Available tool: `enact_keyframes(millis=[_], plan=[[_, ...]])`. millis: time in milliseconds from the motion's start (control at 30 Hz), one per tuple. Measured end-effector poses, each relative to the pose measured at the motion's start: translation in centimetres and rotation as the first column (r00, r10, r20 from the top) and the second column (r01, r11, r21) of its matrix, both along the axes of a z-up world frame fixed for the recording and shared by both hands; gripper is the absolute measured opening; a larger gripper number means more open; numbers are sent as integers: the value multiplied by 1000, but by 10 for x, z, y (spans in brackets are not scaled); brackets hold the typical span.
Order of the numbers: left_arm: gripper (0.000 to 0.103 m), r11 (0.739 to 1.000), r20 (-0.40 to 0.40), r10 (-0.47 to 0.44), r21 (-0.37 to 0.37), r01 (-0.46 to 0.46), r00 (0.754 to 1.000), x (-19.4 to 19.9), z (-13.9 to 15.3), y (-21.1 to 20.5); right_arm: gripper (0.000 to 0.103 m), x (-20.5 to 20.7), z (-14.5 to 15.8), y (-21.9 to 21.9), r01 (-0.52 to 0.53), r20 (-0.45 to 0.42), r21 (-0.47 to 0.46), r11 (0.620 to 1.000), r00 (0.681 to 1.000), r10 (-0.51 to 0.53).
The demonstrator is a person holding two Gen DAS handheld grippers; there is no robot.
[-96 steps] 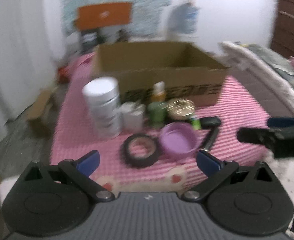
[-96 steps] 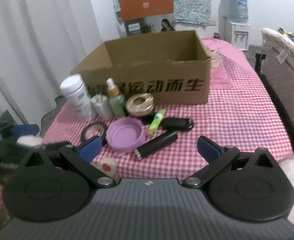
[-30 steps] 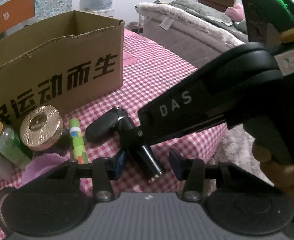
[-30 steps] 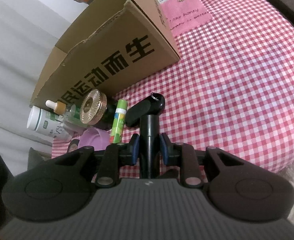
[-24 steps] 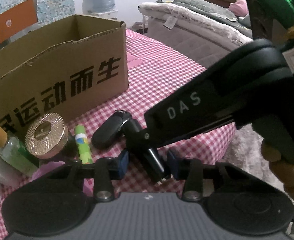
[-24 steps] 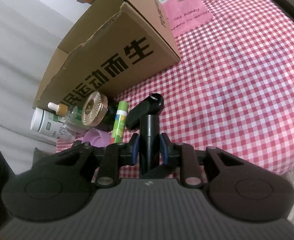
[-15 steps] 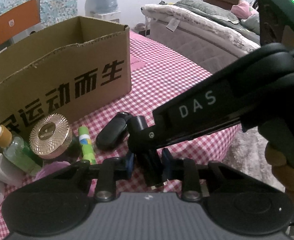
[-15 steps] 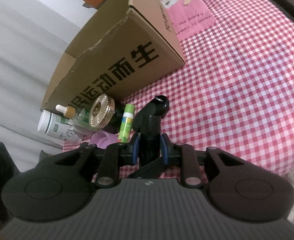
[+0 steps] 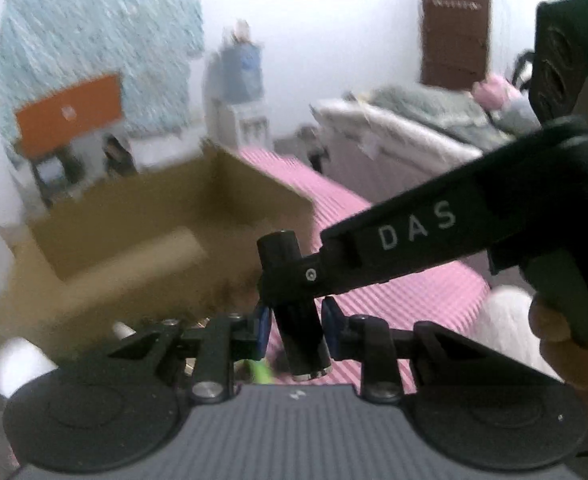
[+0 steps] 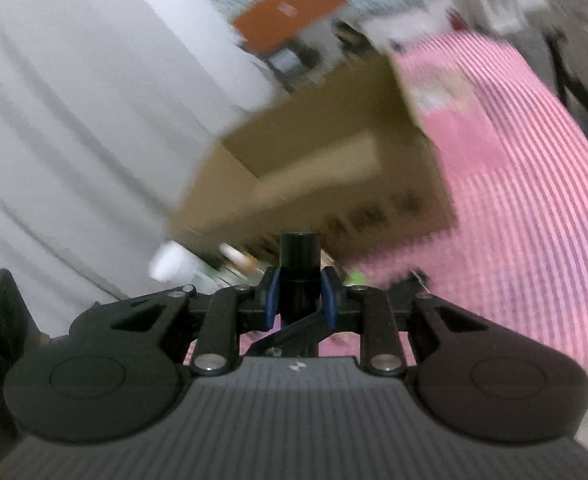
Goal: Organize rigid objects
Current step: 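Lift the black tube with the right tool and carry it into the box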
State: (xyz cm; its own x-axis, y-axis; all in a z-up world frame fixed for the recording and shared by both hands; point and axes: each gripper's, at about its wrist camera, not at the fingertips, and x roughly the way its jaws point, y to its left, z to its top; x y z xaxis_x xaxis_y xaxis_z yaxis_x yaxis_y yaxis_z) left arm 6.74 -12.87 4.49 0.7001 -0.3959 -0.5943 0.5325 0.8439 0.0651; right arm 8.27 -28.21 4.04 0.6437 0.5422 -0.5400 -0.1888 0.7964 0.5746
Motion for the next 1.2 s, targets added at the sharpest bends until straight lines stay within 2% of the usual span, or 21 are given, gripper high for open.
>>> enact_keyframes(millis=[167, 267, 333, 467, 600, 767, 800, 833, 867, 1000, 1067, 1200], plan=[[28, 996, 35, 84, -16, -84, 996, 31, 51, 37, 21, 34, 52, 35, -106, 137, -5, 994, 985, 105], [28, 991, 6, 136, 7, -136, 991, 65, 65, 54, 21, 76, 67, 56, -171, 132, 17, 985, 977, 167], [28, 985, -41, 169, 28, -168, 985, 93, 65, 66, 21, 107, 71, 67, -204, 93, 36, 978, 975, 200], [28, 975, -188, 221, 54, -215, 957, 152, 48, 88, 21, 181, 53, 97, -251, -54, 76, 965, 965, 255], [28, 966, -362, 257, 61, -252, 896, 203, 18, 111, 21, 243, 24, 129, -272, -210, 88, 958, 935, 285], [28, 958, -460, 282, 88, -273, 842, 238, -17, 133, 21, 294, -17, 160, -299, -368, 104, 949, 874, 316], [30, 956, -462, 291, 102, -276, 838, 241, -22, 134, 21, 304, -25, 166, -309, -393, 106, 945, 860, 325], [28, 957, -446, 291, 118, -266, 847, 240, -21, 133, 22, 312, -31, 169, -314, -412, 105, 944, 850, 329], [32, 960, -444, 281, 123, -252, 851, 241, -22, 132, 22, 319, -35, 172, -313, -421, 103, 944, 846, 327], [37, 963, -458, 270, 120, -242, 847, 247, -17, 129, 24, 344, -59, 182, -330, -490, 80, 940, 809, 326], [46, 962, -453, 272, 119, -244, 849, 246, -15, 129, 24, 352, -65, 193, -350, -496, 51, 935, 804, 328], [52, 963, -440, 269, 94, -254, 857, 247, -11, 128, 26, 359, -71, 200, -334, -477, 52, 941, 819, 318]])
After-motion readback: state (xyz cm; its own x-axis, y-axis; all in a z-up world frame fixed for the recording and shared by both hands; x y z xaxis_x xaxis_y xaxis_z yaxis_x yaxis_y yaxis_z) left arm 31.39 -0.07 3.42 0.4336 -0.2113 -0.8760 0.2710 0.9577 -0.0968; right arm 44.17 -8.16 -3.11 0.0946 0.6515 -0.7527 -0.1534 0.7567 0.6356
